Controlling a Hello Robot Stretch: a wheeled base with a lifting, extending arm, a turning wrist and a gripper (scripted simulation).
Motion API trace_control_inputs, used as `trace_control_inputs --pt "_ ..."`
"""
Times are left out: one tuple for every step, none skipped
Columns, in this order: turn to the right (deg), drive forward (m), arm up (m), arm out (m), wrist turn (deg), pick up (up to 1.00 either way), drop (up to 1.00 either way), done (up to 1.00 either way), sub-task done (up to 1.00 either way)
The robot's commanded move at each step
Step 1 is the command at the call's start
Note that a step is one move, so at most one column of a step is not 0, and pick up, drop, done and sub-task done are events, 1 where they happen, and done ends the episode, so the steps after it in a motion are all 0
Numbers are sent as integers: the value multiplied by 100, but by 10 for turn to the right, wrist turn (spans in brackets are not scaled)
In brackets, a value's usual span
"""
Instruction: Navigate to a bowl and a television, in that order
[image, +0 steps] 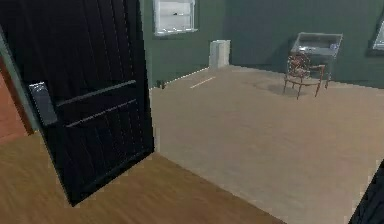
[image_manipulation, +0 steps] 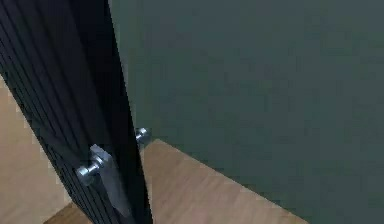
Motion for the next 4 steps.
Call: trace_control_inputs --pt "0 95 0 0 0 0 0 0 0" --pt "450 0 0 0 0 0 0 0 0" --pt "210 0 0 0 0 0 0 0 0" --pt "0 100 0 0 0 0 0 0 0"
